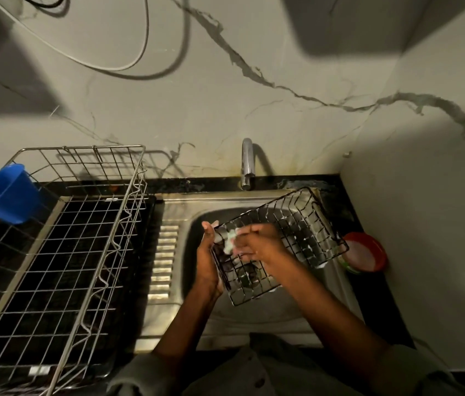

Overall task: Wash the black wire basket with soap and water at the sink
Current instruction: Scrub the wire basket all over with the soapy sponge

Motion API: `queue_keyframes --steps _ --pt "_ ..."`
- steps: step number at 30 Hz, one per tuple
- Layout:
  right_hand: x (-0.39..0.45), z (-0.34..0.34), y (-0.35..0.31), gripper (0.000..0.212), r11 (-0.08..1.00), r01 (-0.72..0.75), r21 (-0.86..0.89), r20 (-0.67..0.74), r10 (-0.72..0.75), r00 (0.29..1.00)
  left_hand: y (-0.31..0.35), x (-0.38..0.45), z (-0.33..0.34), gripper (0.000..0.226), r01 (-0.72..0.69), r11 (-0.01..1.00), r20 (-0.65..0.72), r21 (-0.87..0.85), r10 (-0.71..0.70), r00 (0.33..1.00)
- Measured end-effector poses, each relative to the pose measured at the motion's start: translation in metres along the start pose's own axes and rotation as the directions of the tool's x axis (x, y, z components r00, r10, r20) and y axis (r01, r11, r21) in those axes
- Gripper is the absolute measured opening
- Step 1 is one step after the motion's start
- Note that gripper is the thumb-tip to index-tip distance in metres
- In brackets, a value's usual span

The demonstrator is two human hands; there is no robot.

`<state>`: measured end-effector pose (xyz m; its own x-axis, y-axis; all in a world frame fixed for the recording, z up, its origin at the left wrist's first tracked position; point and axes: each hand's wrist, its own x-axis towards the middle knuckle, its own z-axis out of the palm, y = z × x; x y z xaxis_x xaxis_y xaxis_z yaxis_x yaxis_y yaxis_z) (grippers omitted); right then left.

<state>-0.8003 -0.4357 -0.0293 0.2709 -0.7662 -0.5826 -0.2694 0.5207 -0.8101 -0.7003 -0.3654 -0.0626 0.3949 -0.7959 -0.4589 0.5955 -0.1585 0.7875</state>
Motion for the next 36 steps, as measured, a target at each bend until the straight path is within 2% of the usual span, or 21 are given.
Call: queue_keyframes --steps 1,2,3,4,7,8,10,12,13,16,17,21,25,27,29,31,32,34,35,36 --pt "0.003 -0.002 0.002 0.016 0.977 0.026 -0.21 -0.072 -0.042 0.996 -0.002 -0.002 -0.002 0.07 0.013 0.999 0.01 -0.03 -0.013 1.0" --pt "0.003 0.001 0.004 0.014 0.949 0.04 -0.314 -0.107 -0.077 0.991 -0.007 0.0 -0.005 0.07 0.028 0.998 0.027 -0.058 -0.027 0.999" --pt "0.003 0.007 0.005 0.014 0.943 0.064 -0.327 -0.099 -0.101 0.99 -0.01 0.003 -0.005 0.064 0.044 0.996 0.042 -0.078 -0.041 0.998" --pt "0.003 0.016 0.007 0.015 0.947 0.065 -0.316 -0.098 -0.101 0.99 -0.009 0.0 -0.005 0.057 0.049 0.993 0.022 -0.103 -0.048 0.999" --pt "-0.003 0.035 0.008 0.01 0.949 0.121 -0.291 -0.141 -0.167 0.976 -0.017 0.002 -0.006 0.088 0.057 0.99 0.003 -0.125 -0.057 0.998" --pt "-0.008 0.035 0.005 0.01 0.962 0.136 -0.236 -0.102 -0.164 0.981 -0.016 0.002 -0.006 0.084 0.036 0.991 -0.006 -0.126 -0.037 0.999" --pt "-0.015 0.026 -0.002 0.017 0.984 0.139 -0.113 0.088 -0.129 0.988 -0.007 0.001 -0.007 0.063 -0.03 0.994 -0.029 -0.101 0.028 0.999" --pt "-0.018 0.013 -0.006 0.018 0.991 0.13 -0.038 0.241 -0.117 0.963 -0.005 0.003 -0.012 0.057 -0.092 0.995 -0.011 -0.046 0.091 0.996" --pt "-0.017 0.01 -0.005 0.017 0.988 0.135 -0.07 0.234 -0.115 0.965 -0.003 0.003 -0.012 0.057 -0.114 0.993 0.005 -0.002 0.114 0.993" --pt "-0.008 0.017 0.005 0.014 0.892 0.213 -0.398 0.04 -0.215 0.976 0.0 -0.001 -0.007 0.059 -0.129 0.989 0.008 0.069 0.128 0.992" --pt "-0.007 0.02 0.009 0.014 0.876 0.23 -0.425 0.027 -0.241 0.97 -0.001 -0.001 -0.007 0.059 -0.12 0.99 0.017 0.073 0.12 0.993" --pt "-0.013 0.01 0.012 0.017 0.947 0.233 -0.223 0.23 -0.181 0.956 -0.001 0.006 -0.015 0.047 -0.119 0.993 0.086 0.013 0.117 0.989" --pt "-0.017 0.015 0.007 0.019 0.935 0.305 -0.181 0.148 -0.28 0.948 0.001 0.002 -0.008 0.05 -0.094 0.996 0.085 0.007 0.093 0.992" --pt "-0.023 0.011 0.008 0.019 0.928 0.306 -0.21 0.251 -0.251 0.935 0.004 0.003 -0.009 0.056 -0.09 0.995 0.074 -0.046 0.093 0.993" --pt "-0.029 -0.003 0.012 0.018 0.862 0.322 -0.392 0.406 -0.152 0.901 0.008 0.005 -0.016 0.081 -0.062 0.991 0.104 -0.12 0.075 0.992" --pt "-0.03 -0.006 0.016 0.014 0.692 0.381 -0.614 0.486 -0.049 0.872 0.007 0.012 -0.023 0.106 -0.037 0.989 0.128 -0.146 0.056 0.99" --pt "-0.03 -0.001 0.014 0.013 0.576 0.405 -0.71 0.462 -0.053 0.885 0.006 0.013 -0.023 0.109 -0.035 0.988 0.118 -0.148 0.053 0.992" --pt "-0.023 0.018 0.008 0.009 0.427 0.377 -0.822 0.309 -0.22 0.925 0.003 0.012 -0.019 0.106 -0.053 0.991 0.086 -0.123 0.063 0.994" --pt "-0.019 0.026 0.006 0.009 0.425 0.344 -0.837 0.204 -0.34 0.918 0.002 0.01 -0.015 0.102 -0.068 0.994 0.068 -0.09 0.075 0.995" --pt "-0.013 0.033 0.004 0.008 0.469 0.32 -0.823 0.101 -0.434 0.895 0.001 0.009 -0.012 0.096 -0.087 0.994 0.062 -0.064 0.091 0.994"
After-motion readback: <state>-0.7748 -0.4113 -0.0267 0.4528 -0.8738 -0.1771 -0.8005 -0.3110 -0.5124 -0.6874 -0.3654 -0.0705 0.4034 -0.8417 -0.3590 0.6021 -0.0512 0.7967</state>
